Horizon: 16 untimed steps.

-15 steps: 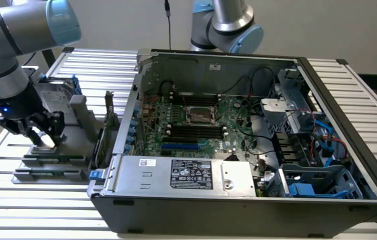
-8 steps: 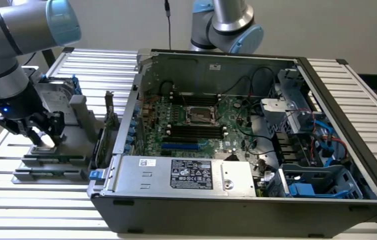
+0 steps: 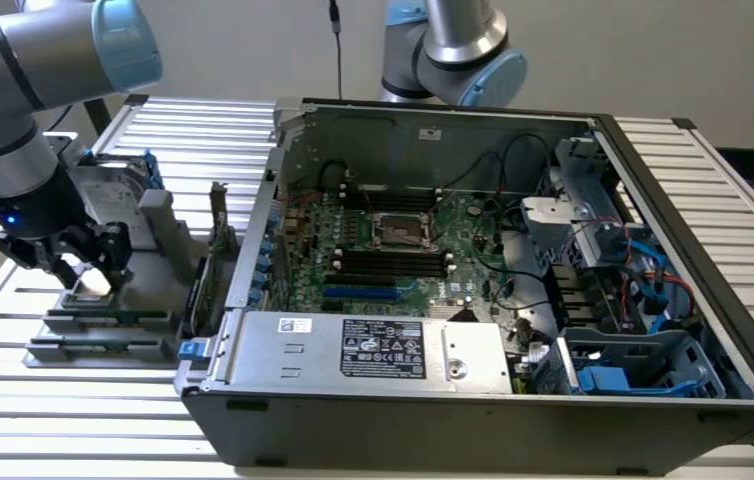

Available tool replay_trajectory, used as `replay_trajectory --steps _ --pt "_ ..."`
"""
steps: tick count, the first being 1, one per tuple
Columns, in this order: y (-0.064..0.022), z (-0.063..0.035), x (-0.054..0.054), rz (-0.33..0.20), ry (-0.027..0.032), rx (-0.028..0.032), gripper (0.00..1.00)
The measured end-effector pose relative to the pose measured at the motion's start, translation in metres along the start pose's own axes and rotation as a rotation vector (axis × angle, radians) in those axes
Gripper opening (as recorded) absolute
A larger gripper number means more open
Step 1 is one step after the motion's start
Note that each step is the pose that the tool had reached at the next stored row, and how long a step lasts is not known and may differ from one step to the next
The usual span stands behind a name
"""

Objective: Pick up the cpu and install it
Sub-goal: 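Pick up the cpu and move it towards the insertion slot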

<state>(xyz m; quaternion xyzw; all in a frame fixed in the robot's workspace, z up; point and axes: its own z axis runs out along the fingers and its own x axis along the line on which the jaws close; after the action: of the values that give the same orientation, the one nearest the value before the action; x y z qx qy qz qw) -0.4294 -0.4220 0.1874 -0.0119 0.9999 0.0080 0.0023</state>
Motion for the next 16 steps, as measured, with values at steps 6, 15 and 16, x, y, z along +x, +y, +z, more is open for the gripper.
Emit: replay_trajectory --steps 6,15,16 --pt "0.0 0.0002 -0.0003 0.0 0.0003 0.0002 0.62" --pt "-0.0001 0.0023 -0.0003 0.0 0.0002 0.0001 0.62" --pt "-0.0001 0.0025 -0.0004 0.0 0.0002 0.0001 0.62"
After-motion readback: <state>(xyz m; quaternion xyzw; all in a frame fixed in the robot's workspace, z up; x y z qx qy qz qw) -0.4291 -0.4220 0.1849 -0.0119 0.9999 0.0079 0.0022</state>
